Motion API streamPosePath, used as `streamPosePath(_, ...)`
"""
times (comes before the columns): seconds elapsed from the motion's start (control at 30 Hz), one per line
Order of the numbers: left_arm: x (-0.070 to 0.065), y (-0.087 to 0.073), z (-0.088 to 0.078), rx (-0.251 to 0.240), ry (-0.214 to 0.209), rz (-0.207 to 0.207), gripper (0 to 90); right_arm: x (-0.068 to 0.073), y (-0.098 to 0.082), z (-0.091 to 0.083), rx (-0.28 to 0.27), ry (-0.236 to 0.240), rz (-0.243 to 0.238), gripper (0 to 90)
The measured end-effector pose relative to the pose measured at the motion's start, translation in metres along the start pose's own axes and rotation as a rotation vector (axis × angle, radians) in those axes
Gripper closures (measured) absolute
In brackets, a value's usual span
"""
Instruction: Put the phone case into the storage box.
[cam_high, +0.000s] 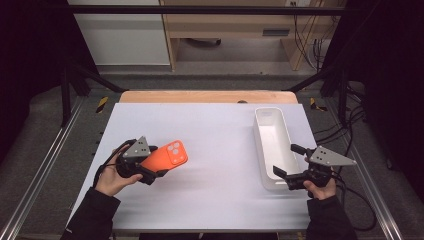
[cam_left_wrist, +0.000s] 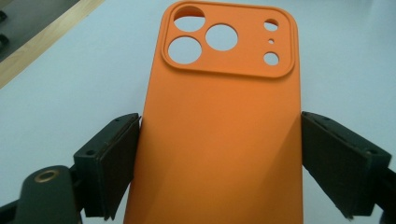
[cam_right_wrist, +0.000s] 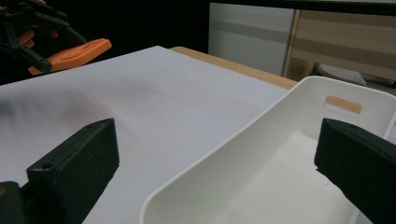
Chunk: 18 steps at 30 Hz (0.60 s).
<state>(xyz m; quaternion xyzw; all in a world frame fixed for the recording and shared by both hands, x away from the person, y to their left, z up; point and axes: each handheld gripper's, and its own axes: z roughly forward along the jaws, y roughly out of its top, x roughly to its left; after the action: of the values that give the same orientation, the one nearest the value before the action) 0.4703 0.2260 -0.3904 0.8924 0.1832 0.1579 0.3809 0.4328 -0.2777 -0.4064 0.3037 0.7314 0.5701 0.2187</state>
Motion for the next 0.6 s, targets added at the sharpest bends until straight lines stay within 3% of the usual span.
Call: streamPosePath(0.6, -0.035, 0.021, 0.014, 0.004, -0.06, 0.104, 14.2, 0.008, 0.004, 0.004, 0.007, 0.037, -0.035, 0.5)
